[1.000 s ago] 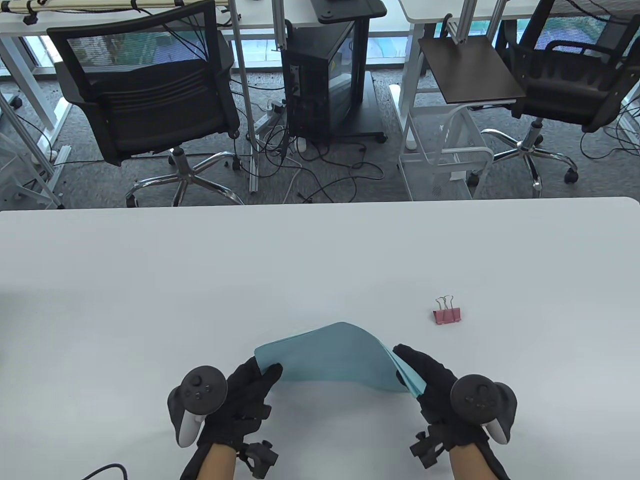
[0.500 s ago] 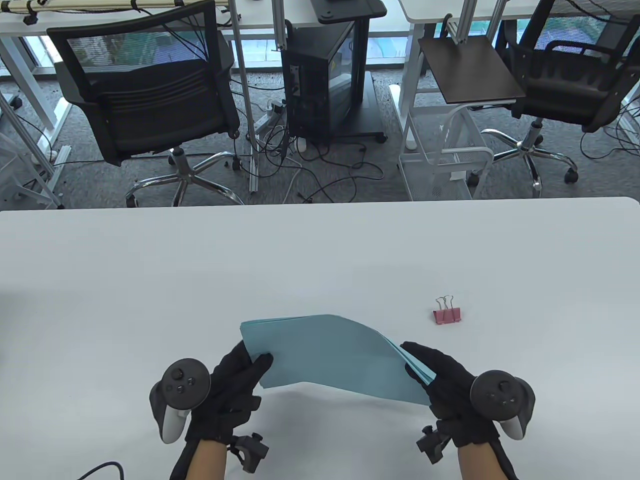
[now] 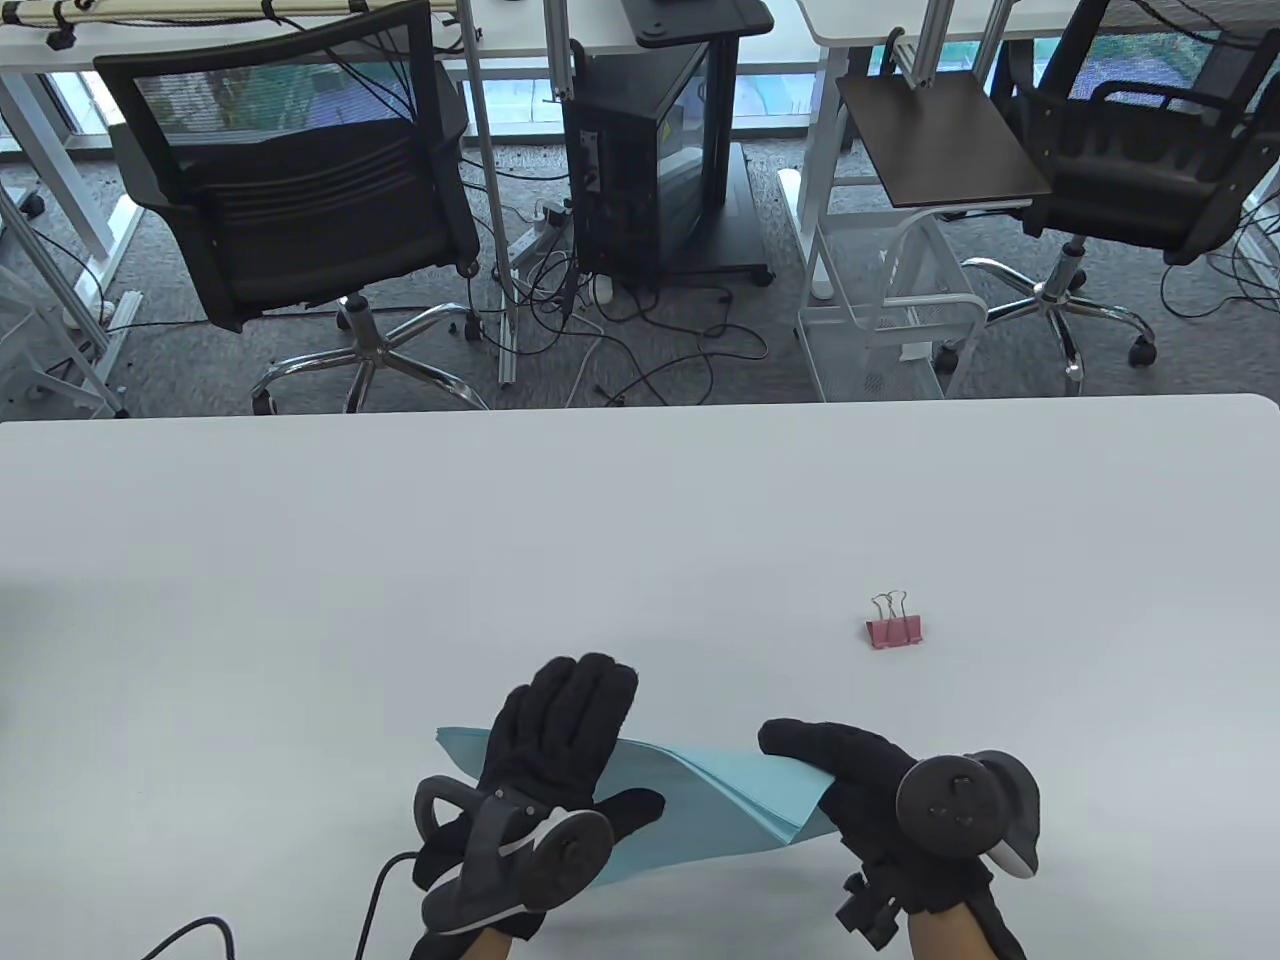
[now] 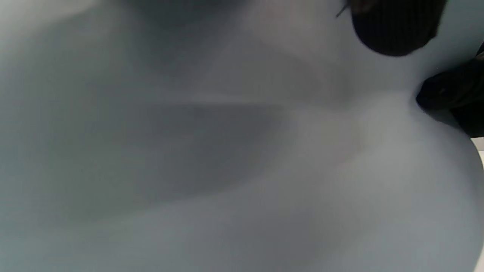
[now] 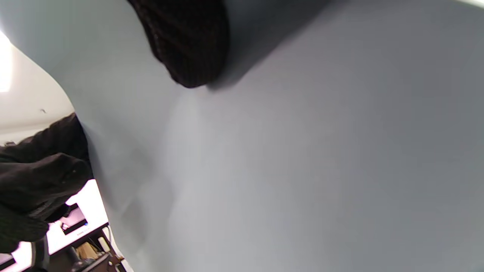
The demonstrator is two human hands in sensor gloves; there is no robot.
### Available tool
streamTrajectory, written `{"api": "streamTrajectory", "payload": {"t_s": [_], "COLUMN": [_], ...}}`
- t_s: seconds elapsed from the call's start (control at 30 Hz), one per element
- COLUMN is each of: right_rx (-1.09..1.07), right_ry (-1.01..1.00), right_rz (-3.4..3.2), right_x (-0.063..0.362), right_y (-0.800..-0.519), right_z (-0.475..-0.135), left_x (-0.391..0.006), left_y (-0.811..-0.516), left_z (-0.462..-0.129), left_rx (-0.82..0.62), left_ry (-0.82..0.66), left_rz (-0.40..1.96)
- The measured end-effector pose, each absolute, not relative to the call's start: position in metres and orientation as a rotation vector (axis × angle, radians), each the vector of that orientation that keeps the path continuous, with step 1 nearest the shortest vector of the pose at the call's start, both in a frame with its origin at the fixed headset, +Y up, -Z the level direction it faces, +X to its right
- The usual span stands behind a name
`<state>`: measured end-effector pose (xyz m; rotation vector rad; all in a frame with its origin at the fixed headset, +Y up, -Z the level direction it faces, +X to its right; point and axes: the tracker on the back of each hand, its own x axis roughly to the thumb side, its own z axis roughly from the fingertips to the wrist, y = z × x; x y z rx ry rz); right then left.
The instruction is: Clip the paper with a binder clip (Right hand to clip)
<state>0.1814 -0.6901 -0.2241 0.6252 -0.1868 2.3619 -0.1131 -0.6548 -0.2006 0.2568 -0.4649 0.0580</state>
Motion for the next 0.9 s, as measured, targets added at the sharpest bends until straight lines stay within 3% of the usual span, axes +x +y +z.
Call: {"api": "streamTrajectory", "payload": {"t_s": [0.1, 0.33, 0.6, 0.73, 0.9], "right_rx": [0.633, 0.563, 0.155, 0.049, -0.007], "right_ry": [-0.151, -0.1, -0.627, -0.481, -0.259], "right_rz": [2.333, 2.331, 2.64, 2.913, 3.061], "right_x": [0.181, 0.181, 0.227, 0.246, 0.253], "right_y": [-0.694, -0.708, -0.681, -0.68, -0.7], "right_z": [-0.226, -0.233, -0.242, -0.274, -0.322], "left_x": [-0.119, -0.128, -0.154, -0.164, -0.17], "left_y": [-0.657, -0.668, -0.669, -0.67, -0.675], "left_z": [-0.204, -0.215, -0.223, -0.223, -0.226], "left_rx": [0.298, 0.194, 0.203, 0.214, 0.198], "left_ry": [-0.449, -0.488, -0.373, -0.315, -0.277], "left_rz": [0.169, 0.239, 0.323, 0.349, 0.358]}}
